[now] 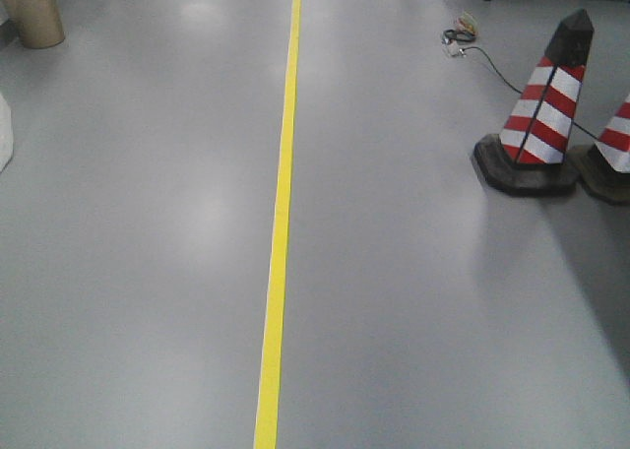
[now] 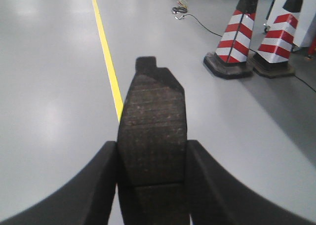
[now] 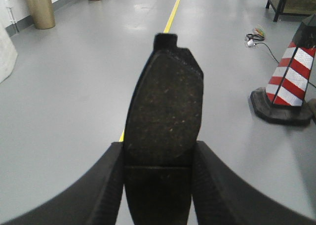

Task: Move and align brake pads A on conveyor
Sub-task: 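Drive forward along the yellow floor line past the striped cones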

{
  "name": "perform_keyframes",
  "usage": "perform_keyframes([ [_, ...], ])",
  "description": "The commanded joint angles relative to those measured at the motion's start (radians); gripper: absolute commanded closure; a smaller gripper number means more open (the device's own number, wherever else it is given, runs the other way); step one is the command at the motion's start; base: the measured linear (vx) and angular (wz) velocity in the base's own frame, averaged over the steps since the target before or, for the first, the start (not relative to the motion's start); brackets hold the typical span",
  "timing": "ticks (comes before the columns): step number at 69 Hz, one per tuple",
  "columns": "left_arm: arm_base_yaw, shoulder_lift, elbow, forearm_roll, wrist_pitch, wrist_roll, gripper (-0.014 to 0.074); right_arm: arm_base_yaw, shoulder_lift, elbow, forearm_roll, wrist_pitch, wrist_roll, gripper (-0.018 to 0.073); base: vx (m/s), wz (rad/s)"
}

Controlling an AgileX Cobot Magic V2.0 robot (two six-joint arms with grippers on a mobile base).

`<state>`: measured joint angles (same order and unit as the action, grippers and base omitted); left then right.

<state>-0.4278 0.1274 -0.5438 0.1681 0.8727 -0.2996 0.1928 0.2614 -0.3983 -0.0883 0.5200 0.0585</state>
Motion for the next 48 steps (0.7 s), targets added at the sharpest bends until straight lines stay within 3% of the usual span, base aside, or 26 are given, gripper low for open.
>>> perform_keyframes([
  [1,-0.005,0.016,-0.027,0.006,-0.094,0.000,0.0602,-0.004,0.009,-0.029,-0.013,-0.096,-0.010,0.0561,0.88,-0.01],
  [48,-0.005,0.016,-0.027,0.006,-0.091,0.000,0.0602,-0.004,0.009,-0.029,-0.013,-0.096,-0.010,0.0561,0.81,-0.07],
])
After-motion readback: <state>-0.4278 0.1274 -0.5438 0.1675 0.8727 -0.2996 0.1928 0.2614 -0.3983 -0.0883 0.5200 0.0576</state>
